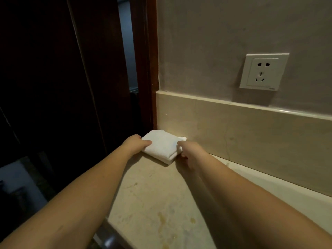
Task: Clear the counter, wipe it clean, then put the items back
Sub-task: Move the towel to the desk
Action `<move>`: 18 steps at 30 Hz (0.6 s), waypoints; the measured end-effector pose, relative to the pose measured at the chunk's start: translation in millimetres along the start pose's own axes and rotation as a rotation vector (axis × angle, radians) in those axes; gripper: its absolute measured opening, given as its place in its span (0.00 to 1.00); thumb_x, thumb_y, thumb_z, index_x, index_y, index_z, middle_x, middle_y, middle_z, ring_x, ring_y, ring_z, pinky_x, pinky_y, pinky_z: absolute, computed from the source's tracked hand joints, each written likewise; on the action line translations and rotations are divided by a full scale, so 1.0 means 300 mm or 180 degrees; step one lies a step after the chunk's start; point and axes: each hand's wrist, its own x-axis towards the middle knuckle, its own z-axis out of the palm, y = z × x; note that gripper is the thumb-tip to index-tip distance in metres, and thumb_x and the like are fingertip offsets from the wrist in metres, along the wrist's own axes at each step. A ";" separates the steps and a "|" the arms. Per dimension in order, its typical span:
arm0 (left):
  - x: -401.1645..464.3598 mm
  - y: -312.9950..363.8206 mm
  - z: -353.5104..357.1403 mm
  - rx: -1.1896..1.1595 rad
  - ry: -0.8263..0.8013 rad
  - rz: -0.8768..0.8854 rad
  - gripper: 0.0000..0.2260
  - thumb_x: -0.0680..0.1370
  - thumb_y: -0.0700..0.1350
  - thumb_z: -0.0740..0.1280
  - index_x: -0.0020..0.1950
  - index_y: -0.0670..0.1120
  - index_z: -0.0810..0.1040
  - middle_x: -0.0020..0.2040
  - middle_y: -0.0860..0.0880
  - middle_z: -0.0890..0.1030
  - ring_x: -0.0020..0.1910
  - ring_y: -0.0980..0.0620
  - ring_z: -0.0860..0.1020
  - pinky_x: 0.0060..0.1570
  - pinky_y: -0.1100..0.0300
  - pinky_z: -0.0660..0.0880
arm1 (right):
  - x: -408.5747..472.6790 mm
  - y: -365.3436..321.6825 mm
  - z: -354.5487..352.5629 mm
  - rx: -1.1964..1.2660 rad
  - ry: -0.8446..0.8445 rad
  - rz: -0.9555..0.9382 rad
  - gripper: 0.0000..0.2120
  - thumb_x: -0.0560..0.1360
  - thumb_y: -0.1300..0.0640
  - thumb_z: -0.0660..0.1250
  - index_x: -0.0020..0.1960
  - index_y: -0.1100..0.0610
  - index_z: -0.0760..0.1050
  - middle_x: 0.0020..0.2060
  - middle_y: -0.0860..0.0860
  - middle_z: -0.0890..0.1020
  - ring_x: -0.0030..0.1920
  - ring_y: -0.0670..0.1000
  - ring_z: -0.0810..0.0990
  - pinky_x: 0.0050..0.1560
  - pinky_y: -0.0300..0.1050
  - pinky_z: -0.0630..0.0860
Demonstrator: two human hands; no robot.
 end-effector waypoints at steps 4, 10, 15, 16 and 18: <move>0.007 -0.004 0.001 -0.0183 -0.0007 -0.0107 0.22 0.76 0.52 0.70 0.65 0.40 0.76 0.57 0.44 0.79 0.54 0.45 0.77 0.55 0.53 0.73 | -0.004 -0.023 0.011 0.0552 -0.0093 0.0346 0.09 0.77 0.56 0.64 0.40 0.58 0.70 0.37 0.54 0.77 0.36 0.52 0.76 0.54 0.47 0.75; -0.049 -0.040 -0.013 -0.0751 -0.0333 -0.0358 0.21 0.74 0.49 0.73 0.63 0.41 0.77 0.54 0.47 0.80 0.51 0.48 0.78 0.50 0.55 0.73 | -0.039 -0.032 0.012 0.0715 -0.0510 0.0242 0.13 0.74 0.50 0.70 0.48 0.60 0.74 0.43 0.54 0.81 0.52 0.56 0.80 0.61 0.52 0.75; -0.168 -0.070 -0.040 -0.1445 -0.0563 -0.0483 0.16 0.75 0.45 0.72 0.60 0.39 0.79 0.46 0.47 0.82 0.44 0.50 0.78 0.43 0.57 0.74 | -0.120 -0.013 0.002 0.0561 -0.0535 -0.0243 0.16 0.74 0.48 0.67 0.57 0.57 0.76 0.50 0.53 0.83 0.52 0.53 0.82 0.59 0.51 0.77; -0.206 -0.072 -0.049 -0.1622 -0.0635 -0.0461 0.14 0.76 0.45 0.71 0.58 0.38 0.79 0.38 0.49 0.82 0.38 0.51 0.78 0.39 0.58 0.73 | -0.147 -0.010 -0.004 0.0514 -0.0534 -0.0347 0.16 0.73 0.49 0.66 0.56 0.57 0.77 0.49 0.53 0.84 0.51 0.53 0.82 0.59 0.51 0.77; -0.294 -0.076 -0.067 -0.1966 -0.0746 -0.0389 0.13 0.78 0.44 0.68 0.60 0.39 0.78 0.26 0.53 0.78 0.31 0.54 0.74 0.36 0.60 0.70 | -0.233 -0.007 -0.026 0.0468 -0.0576 -0.0524 0.13 0.73 0.50 0.66 0.53 0.56 0.78 0.47 0.53 0.85 0.49 0.54 0.84 0.57 0.52 0.78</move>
